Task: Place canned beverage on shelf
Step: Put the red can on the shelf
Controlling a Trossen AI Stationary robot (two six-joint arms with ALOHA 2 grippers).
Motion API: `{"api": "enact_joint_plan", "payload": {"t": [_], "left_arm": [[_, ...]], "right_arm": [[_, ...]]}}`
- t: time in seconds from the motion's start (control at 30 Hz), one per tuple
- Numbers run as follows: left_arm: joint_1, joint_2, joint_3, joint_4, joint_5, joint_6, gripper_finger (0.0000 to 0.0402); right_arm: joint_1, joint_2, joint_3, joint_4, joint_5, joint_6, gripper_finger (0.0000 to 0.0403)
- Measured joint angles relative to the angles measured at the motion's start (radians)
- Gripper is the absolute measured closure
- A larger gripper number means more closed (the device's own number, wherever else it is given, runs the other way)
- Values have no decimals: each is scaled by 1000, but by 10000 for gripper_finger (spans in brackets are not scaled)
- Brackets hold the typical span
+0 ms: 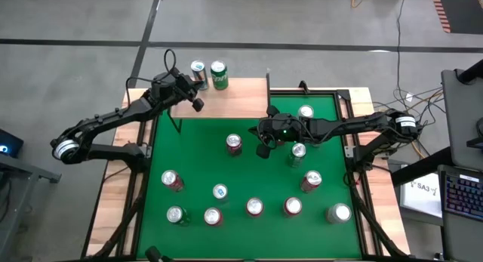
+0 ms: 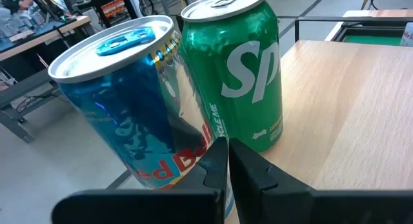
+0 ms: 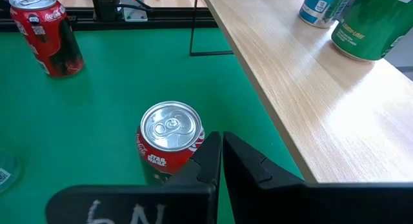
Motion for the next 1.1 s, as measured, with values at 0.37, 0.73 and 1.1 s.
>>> {"api": "enact_joint_plan", "payload": {"t": [0.37, 0.73, 1.1], "left_arm": [[0, 0, 0, 43, 0, -21, 402], [0, 0, 0, 91, 0, -43, 402], [0, 0, 0, 97, 0, -51, 402]], "right_arm": [[0, 0, 0, 0, 0, 2, 394], [0, 0, 0, 0, 0, 0, 394], [0, 0, 0, 0, 0, 0, 394]]}}
